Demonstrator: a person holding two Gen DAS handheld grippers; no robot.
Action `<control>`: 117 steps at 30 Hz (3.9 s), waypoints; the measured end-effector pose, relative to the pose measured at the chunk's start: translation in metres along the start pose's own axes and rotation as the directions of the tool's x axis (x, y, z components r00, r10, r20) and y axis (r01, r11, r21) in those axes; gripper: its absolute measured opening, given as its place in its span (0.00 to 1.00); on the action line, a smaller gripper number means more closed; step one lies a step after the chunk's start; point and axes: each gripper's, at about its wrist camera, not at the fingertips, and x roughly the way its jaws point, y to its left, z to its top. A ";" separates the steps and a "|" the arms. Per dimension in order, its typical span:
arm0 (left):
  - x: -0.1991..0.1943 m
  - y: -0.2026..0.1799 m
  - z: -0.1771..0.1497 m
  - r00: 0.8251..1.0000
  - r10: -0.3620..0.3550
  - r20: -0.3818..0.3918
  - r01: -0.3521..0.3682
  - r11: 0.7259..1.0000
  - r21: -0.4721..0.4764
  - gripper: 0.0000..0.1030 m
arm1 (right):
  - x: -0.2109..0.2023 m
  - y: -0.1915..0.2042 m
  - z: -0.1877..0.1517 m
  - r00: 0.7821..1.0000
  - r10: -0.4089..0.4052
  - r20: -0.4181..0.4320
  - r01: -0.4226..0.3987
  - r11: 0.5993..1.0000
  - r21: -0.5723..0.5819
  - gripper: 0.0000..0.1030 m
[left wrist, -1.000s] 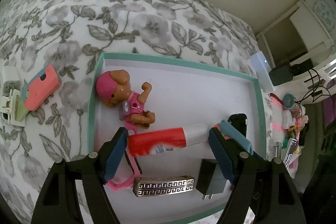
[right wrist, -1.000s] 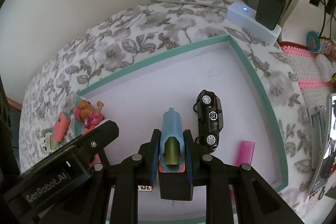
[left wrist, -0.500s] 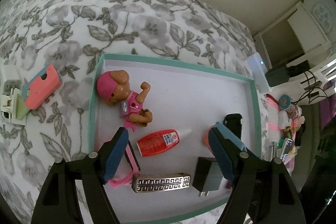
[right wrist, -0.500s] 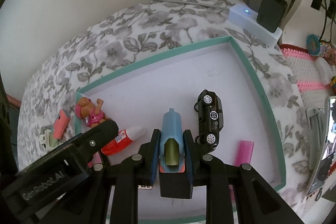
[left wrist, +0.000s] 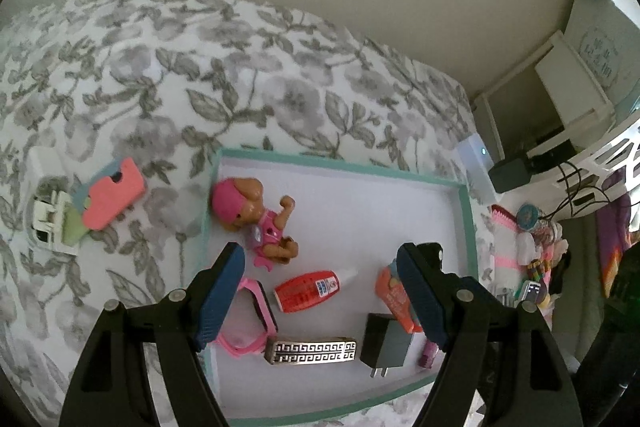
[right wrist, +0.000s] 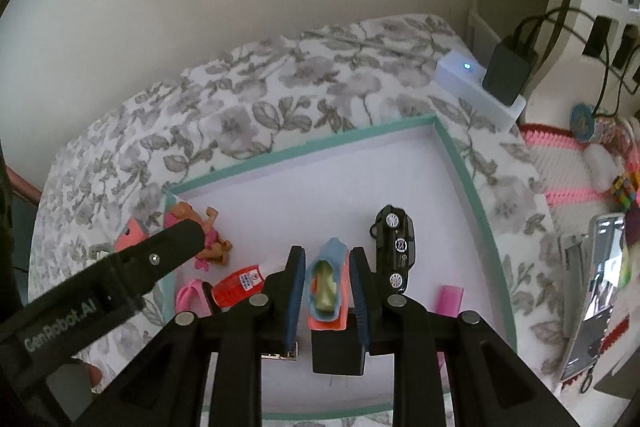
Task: Organize rigid objects
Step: 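Open the left tool to drop the red tube while the right tool releases the toy box, then withdraw both open tools from the tray toward the remaining items, then grasp the white hinged clip with the right tool while the left tool grasps the white smartwatch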
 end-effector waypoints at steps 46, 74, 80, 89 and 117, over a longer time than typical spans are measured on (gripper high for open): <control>-0.018 0.071 0.011 0.932 0.342 0.119 -0.340 0.940 -0.030 0.91 | 0.007 0.014 -0.005 0.995 -0.093 0.035 0.094 0.996 -0.014 1.00; -0.096 0.239 0.016 0.877 0.459 0.144 -0.398 0.860 -0.319 0.91 | 0.023 0.157 -0.024 0.991 0.125 0.039 -0.112 0.963 -0.244 1.00; -0.094 0.266 0.013 0.882 0.460 0.104 -0.399 0.845 -0.356 0.91 | 0.035 0.181 -0.028 0.987 0.157 0.011 -0.149 0.953 -0.263 1.00; -0.056 0.283 0.009 0.918 0.397 -0.009 -0.377 0.864 -0.335 0.91 | 0.056 0.217 -0.037 0.978 0.202 -0.048 -0.207 0.933 -0.295 0.96; -0.030 0.308 0.010 0.954 0.287 -0.084 -0.297 0.879 -0.374 0.91 | 0.093 0.286 -0.056 0.961 0.264 -0.089 -0.278 0.888 -0.366 0.47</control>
